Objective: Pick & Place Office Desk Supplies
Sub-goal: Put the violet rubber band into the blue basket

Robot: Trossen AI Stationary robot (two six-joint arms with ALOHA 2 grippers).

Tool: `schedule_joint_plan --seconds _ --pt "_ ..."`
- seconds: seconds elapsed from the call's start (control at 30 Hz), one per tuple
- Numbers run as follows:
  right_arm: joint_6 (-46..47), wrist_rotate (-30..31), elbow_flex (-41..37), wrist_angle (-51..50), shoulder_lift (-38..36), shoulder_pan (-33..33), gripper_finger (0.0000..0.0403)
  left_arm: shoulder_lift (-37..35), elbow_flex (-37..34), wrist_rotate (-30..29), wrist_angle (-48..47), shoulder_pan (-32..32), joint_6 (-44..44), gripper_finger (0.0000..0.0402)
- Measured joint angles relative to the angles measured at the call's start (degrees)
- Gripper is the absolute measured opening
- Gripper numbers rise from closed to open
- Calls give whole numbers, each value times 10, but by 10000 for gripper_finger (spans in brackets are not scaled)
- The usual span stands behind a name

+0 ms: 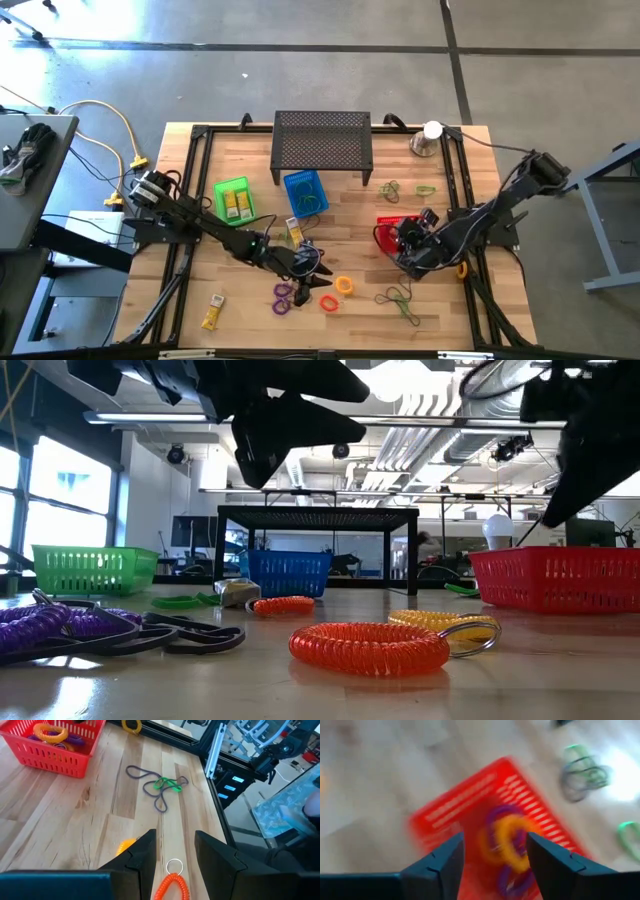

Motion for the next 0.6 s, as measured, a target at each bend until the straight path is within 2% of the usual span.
schedule_joint_plan --seconds 0.17,0.3,0.37,0.6 --pt "-18 -189 34 21 -36 32 197 0 0 0 -10 0 0 130" --pt "10 -292 38 65 -43 74 184 0 0 1 -31 0 0 130" --pt "42 -313 38 69 -42 104 175 0 0 9 -39 0 -6 130" --pt "124 -304 38 89 2 195 153 0 0 39 -46 0 -22 130"
